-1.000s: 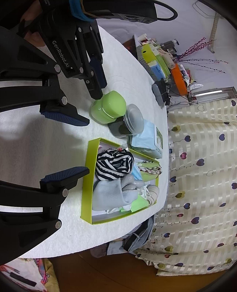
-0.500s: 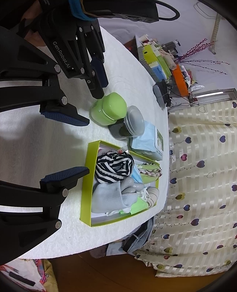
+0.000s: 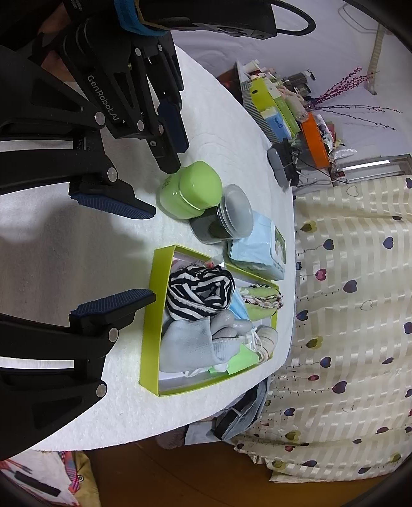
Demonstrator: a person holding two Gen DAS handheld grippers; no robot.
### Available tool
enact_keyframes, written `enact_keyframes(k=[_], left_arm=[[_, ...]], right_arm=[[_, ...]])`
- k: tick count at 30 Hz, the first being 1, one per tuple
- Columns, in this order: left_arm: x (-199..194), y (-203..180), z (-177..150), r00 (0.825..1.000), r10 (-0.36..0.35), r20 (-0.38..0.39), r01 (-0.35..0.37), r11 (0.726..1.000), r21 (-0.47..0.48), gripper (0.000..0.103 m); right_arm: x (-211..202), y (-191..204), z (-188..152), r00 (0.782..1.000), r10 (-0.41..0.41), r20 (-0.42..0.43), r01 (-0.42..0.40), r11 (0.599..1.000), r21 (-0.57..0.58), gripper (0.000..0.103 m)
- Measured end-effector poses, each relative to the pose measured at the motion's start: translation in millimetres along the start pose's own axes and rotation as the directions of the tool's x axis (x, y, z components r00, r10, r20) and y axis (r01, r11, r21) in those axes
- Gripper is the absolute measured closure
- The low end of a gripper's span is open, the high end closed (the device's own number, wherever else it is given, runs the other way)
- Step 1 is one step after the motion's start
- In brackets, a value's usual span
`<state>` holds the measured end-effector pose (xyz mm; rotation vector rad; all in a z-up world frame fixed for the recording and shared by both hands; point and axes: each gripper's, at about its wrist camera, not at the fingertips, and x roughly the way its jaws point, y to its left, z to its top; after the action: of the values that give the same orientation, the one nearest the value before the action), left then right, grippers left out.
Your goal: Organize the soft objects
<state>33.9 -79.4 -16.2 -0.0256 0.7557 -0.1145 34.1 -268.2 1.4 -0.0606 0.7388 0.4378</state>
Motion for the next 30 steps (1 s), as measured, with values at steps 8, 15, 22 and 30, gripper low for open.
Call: enact_keyframes(k=[8, 15, 22, 30], left_arm=[[1.4, -1.6, -1.0, 1.000, 0.000, -0.006, 0.000, 1.000, 0.001, 0.077], [2.8, -2.7, -3.5, 1.000, 0.002, -0.013, -0.002, 1.000, 0.008, 0.077], [3.7, -2.7, -3.4, 1.000, 0.006, -0.015, -0.006, 1.000, 0.006, 0.077], [6.2, -1.9, -5.3, 1.000, 0.008, -0.022, -0.008, 1.000, 0.013, 0.077]], right_arm=[[0.4, 0.3, 0.2, 1.000, -0.002, -0.002, 0.002, 1.000, 0.001, 0.056], [0.5, 0.7, -0.8, 1.000, -0.002, -0.005, 0.002, 1.000, 0.001, 0.056], [0.9, 0.2, -0.7, 1.000, -0.002, -0.005, 0.002, 1.000, 0.000, 0.056], [1.4, -0.8, -2.3, 1.000, -0.002, -0.008, 0.002, 1.000, 0.000, 0.056]])
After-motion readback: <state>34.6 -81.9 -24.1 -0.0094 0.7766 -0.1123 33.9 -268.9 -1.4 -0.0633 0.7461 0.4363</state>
